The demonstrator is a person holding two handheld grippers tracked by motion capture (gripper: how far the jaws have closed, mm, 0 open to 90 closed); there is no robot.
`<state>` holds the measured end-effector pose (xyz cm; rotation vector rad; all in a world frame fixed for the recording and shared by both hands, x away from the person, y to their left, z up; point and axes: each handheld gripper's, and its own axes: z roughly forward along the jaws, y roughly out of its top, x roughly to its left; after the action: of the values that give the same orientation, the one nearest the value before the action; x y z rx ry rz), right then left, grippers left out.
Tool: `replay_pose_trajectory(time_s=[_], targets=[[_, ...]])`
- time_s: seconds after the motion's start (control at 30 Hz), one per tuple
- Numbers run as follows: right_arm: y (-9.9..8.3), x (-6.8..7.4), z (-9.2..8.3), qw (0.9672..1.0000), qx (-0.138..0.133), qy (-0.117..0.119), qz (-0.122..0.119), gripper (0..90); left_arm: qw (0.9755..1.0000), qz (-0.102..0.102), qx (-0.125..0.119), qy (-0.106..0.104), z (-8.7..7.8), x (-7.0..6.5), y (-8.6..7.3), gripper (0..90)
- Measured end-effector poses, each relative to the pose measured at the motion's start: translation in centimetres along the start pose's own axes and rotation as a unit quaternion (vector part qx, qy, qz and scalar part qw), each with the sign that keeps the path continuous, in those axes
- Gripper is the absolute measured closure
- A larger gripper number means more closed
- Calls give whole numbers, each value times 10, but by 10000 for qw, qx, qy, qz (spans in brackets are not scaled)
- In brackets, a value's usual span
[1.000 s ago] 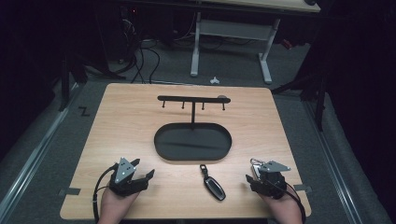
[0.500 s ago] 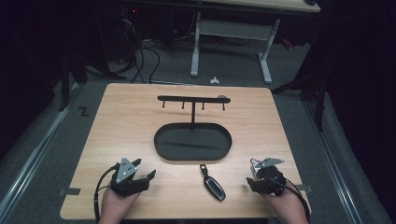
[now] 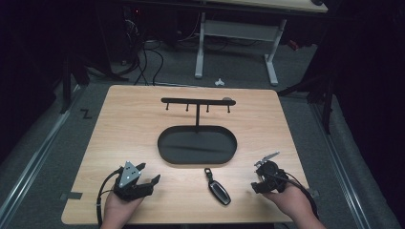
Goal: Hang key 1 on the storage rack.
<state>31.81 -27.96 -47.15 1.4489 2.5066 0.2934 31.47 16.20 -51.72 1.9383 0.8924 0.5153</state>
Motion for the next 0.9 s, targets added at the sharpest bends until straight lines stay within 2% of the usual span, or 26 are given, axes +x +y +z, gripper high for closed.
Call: replay_pose_trajectory(time_s=[0.07,0.33,0.5,0.7,0.9], targets=[[3,1,-1,9999,111,0,-80,405,10000,2,1,-7,0,0,0,290],[15,3,1,9984,554,-10,-132,370,10000,3,-4,-22,0,0,0,289],[21,11,5,9962,764,-76,-406,322,10000,40,21,-39,0,-1,0,289],[29,19,6,9964,720,93,-449,339,10000,61,18,-52,1,-1,0,289],[37,28,5,9965,688,159,-445,338,9999,70,30,-76,1,-1,0,289]])
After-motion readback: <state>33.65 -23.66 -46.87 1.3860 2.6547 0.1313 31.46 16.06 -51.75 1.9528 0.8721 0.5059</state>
